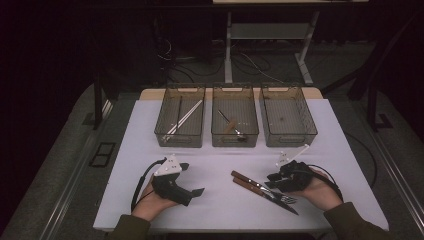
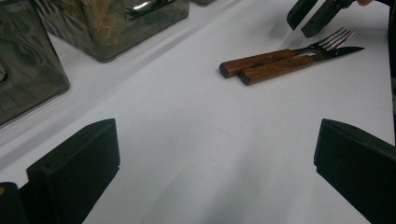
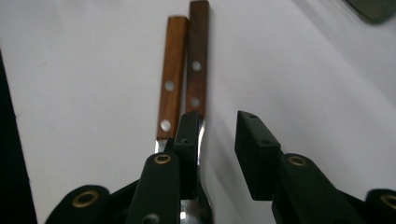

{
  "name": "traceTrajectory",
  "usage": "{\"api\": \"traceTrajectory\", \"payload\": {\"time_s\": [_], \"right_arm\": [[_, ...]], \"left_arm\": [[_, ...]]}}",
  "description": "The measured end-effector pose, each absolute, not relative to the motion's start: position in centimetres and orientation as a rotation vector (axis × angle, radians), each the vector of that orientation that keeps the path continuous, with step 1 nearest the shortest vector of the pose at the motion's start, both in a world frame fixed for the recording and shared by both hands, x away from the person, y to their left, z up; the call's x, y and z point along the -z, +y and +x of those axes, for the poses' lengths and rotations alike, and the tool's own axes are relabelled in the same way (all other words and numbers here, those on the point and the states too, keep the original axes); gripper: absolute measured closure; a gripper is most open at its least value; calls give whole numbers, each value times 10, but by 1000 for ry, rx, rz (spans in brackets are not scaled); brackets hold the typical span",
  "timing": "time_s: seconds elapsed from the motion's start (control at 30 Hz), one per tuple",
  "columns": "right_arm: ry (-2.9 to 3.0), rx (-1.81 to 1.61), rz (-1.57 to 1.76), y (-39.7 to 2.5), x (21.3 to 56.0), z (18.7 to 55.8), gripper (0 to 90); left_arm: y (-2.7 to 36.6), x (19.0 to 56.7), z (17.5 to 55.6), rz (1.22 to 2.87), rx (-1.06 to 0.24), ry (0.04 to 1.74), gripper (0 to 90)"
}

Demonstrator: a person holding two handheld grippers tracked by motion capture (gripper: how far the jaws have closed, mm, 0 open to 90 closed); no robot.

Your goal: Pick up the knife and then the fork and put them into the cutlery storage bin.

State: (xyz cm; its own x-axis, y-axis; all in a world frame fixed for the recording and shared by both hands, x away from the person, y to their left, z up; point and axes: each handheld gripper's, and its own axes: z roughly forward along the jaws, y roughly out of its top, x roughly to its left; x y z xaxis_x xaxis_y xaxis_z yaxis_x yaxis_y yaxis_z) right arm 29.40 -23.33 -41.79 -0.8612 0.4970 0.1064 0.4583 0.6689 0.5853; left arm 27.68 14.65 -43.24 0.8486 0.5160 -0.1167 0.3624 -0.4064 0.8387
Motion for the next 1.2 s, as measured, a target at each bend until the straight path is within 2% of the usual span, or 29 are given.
{"api": "traceTrajectory", "payload": {"time_s": [0.37, 0.8, 1.2], "right_arm": [[2854, -894, 746, -202, 422, 303, 727], [2896, -801, 764, -193, 431, 305, 730], [2971, -597, 767, -177, 424, 314, 732]], "left_arm": [[147, 432, 276, 2037, -196, 641, 0], [146, 433, 276, 2042, -193, 638, 0], [145, 433, 276, 2044, -187, 625, 0]]}}
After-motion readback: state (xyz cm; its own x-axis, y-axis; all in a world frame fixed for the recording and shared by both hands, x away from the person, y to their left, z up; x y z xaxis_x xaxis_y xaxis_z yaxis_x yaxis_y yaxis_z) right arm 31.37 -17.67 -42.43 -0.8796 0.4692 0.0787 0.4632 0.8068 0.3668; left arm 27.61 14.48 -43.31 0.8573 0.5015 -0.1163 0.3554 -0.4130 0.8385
